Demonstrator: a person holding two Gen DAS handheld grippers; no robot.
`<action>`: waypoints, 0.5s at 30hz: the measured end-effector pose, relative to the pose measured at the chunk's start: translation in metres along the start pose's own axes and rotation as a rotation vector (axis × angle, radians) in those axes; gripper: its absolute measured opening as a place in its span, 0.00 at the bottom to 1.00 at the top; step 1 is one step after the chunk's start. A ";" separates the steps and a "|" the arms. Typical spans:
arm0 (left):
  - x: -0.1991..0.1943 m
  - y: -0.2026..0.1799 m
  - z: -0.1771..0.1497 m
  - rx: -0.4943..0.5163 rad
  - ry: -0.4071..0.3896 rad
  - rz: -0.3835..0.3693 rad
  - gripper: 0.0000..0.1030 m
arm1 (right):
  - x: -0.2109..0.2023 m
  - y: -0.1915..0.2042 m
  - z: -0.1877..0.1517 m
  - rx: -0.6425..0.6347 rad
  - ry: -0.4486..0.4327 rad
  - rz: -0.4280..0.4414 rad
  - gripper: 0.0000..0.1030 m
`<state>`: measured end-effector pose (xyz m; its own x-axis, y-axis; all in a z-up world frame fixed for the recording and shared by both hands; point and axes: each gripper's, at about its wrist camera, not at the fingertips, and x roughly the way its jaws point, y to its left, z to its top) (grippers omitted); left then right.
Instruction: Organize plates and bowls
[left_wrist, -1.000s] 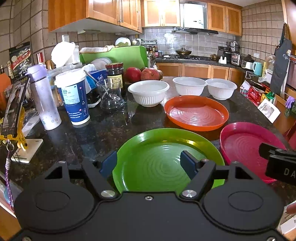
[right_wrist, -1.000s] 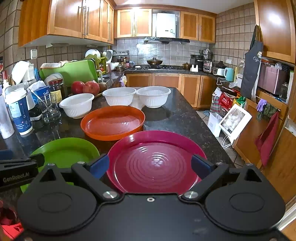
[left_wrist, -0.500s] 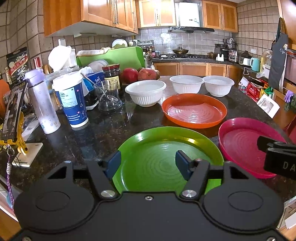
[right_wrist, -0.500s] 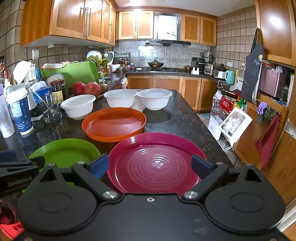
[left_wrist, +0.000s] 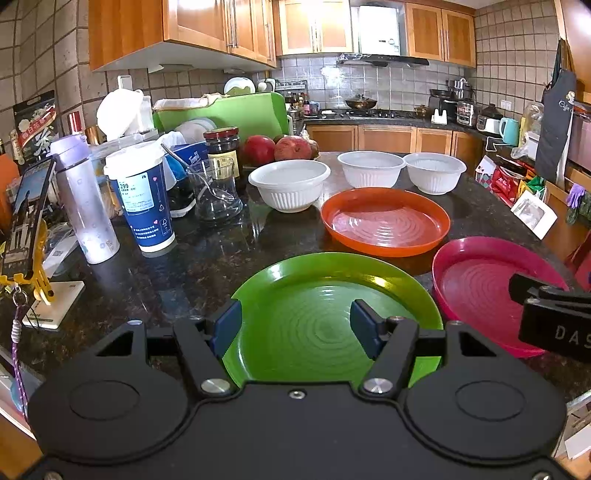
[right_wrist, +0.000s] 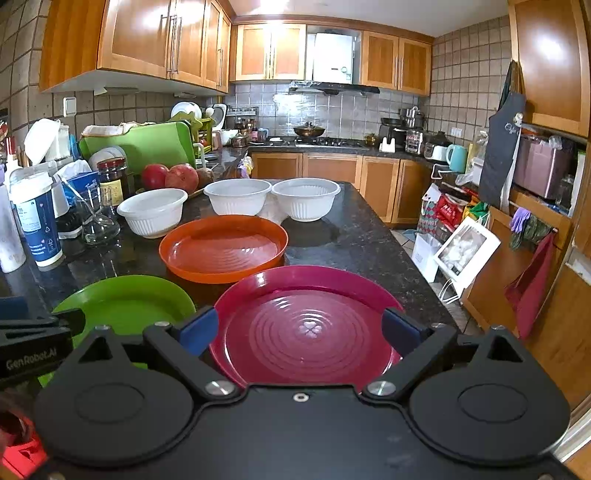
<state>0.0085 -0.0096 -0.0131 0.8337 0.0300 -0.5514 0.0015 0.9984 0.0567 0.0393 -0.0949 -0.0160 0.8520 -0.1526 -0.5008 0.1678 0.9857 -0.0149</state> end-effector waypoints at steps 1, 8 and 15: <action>0.000 0.000 0.000 -0.002 0.000 0.002 0.65 | -0.001 0.000 -0.001 0.009 -0.012 -0.014 0.97; 0.001 0.000 0.001 -0.015 0.005 -0.009 0.65 | -0.002 0.000 0.000 -0.005 -0.045 -0.034 0.94; 0.004 0.001 0.002 -0.019 0.029 -0.013 0.65 | -0.003 0.002 0.002 0.003 -0.055 -0.005 0.90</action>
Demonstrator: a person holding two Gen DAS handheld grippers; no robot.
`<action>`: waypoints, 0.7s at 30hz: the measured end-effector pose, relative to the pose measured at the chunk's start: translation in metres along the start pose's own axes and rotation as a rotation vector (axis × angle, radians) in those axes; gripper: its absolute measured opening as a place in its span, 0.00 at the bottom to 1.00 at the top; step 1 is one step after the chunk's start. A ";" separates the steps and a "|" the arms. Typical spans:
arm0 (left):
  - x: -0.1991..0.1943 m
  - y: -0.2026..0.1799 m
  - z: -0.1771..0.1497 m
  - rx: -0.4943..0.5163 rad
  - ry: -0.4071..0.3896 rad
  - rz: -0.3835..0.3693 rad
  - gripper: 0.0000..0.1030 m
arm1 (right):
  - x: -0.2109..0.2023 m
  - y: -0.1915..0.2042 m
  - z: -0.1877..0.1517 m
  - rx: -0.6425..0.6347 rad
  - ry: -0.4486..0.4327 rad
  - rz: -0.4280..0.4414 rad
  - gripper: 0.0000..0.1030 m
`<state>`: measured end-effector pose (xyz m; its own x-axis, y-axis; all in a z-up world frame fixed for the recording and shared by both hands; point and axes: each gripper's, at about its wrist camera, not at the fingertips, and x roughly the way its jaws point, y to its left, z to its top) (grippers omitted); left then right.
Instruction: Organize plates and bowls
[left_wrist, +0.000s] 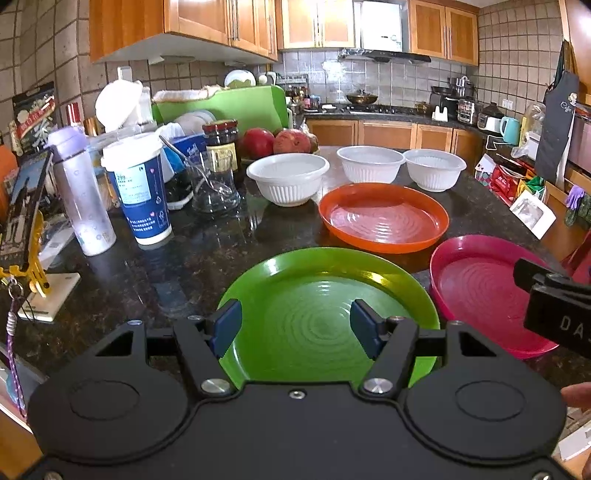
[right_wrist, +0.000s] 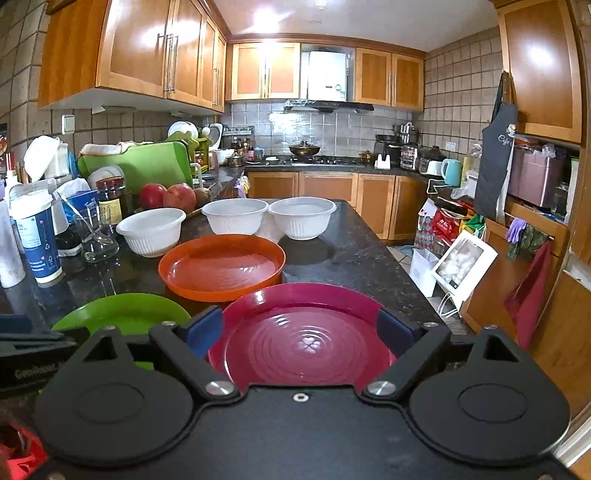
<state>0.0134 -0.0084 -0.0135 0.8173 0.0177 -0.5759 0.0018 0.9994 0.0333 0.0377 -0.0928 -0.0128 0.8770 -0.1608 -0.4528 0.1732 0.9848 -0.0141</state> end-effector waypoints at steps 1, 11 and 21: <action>0.001 0.000 0.000 0.002 0.004 0.001 0.65 | 0.000 0.000 0.000 -0.001 0.007 0.006 0.90; 0.013 0.005 0.003 0.009 0.064 0.006 0.65 | 0.003 0.010 0.000 -0.059 0.014 0.039 0.79; 0.025 0.015 0.006 -0.011 0.140 -0.026 0.63 | 0.012 0.011 0.003 -0.022 0.064 0.068 0.73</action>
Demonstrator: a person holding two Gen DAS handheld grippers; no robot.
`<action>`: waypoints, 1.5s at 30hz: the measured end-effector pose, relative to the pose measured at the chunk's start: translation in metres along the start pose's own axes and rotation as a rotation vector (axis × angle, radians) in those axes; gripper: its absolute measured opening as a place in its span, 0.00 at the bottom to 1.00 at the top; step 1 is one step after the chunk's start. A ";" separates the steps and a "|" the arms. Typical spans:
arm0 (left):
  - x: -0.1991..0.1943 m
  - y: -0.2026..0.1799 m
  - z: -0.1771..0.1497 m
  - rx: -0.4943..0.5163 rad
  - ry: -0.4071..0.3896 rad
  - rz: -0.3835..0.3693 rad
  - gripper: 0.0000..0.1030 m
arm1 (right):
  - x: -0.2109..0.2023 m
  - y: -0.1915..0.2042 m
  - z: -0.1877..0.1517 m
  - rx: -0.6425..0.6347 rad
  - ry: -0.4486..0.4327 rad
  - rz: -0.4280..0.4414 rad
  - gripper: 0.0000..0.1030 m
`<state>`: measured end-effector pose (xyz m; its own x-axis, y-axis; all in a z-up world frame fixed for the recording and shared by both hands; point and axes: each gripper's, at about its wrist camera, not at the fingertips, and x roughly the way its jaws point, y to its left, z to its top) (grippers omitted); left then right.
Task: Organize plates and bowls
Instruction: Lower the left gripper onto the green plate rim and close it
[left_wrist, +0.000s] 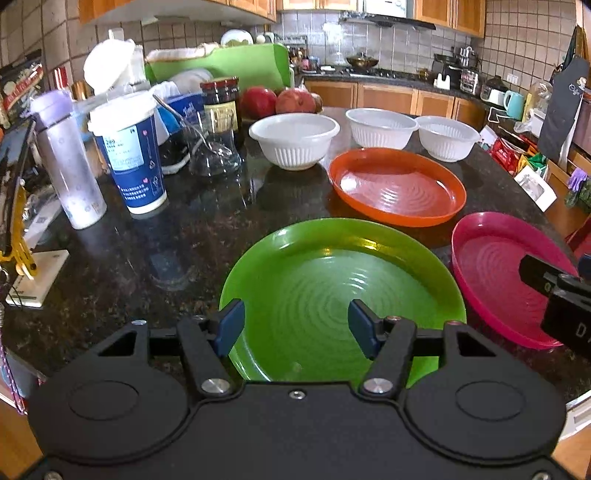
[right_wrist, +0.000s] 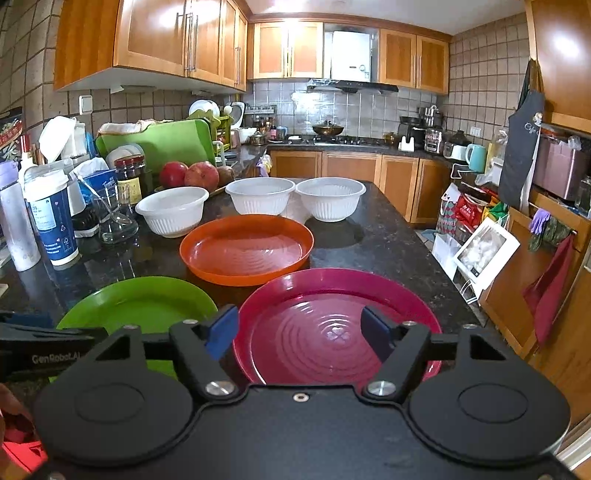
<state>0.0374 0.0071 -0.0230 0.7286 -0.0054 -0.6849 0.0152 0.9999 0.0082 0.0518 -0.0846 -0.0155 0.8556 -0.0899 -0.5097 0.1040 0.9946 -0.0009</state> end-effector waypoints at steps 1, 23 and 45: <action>0.001 0.001 0.000 0.000 0.002 -0.003 0.63 | 0.000 0.001 0.001 0.000 -0.001 0.000 0.73; 0.016 0.048 0.026 0.044 0.019 -0.011 0.63 | 0.012 0.037 0.025 0.001 0.059 0.129 0.77; 0.057 0.080 0.047 0.224 0.148 -0.226 0.63 | 0.024 0.053 0.004 0.099 0.314 0.121 0.37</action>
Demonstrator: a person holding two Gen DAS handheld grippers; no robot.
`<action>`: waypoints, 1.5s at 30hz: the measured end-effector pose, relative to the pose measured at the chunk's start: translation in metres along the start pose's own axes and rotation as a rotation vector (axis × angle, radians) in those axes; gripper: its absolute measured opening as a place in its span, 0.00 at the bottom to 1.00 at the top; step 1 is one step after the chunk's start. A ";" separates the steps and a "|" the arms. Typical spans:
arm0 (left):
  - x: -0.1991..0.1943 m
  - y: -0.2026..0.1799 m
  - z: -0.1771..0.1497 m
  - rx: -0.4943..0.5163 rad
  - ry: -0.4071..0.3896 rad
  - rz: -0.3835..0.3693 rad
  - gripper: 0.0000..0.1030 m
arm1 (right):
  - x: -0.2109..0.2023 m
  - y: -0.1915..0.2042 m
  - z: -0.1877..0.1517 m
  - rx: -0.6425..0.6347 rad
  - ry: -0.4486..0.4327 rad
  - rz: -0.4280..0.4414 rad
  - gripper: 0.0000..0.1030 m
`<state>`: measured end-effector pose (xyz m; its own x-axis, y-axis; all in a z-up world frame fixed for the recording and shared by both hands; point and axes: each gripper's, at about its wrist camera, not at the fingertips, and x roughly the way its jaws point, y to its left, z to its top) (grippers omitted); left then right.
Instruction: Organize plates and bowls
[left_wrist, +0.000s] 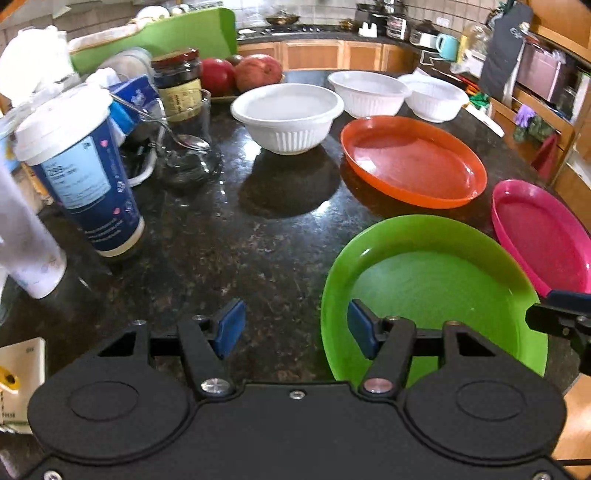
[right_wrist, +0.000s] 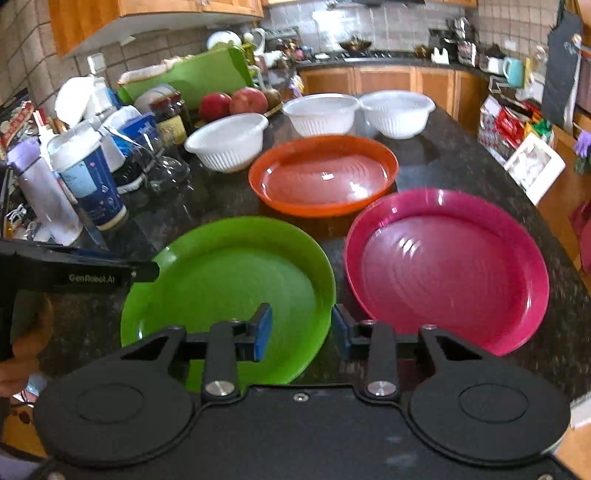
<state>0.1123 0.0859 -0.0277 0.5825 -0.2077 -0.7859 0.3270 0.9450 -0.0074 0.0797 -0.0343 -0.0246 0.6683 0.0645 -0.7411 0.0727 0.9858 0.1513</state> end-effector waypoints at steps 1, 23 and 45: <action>0.001 0.000 0.001 0.004 0.003 -0.007 0.63 | 0.002 -0.001 -0.001 0.001 0.006 -0.006 0.37; 0.006 -0.016 0.000 -0.141 0.115 0.056 0.38 | 0.042 -0.036 0.028 -0.109 0.159 0.215 0.29; -0.023 0.004 -0.020 -0.253 0.074 0.170 0.24 | 0.059 0.006 0.044 -0.296 0.113 0.257 0.12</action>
<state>0.0851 0.0995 -0.0223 0.5540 -0.0308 -0.8319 0.0288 0.9994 -0.0179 0.1518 -0.0311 -0.0387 0.5499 0.3152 -0.7734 -0.3137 0.9362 0.1585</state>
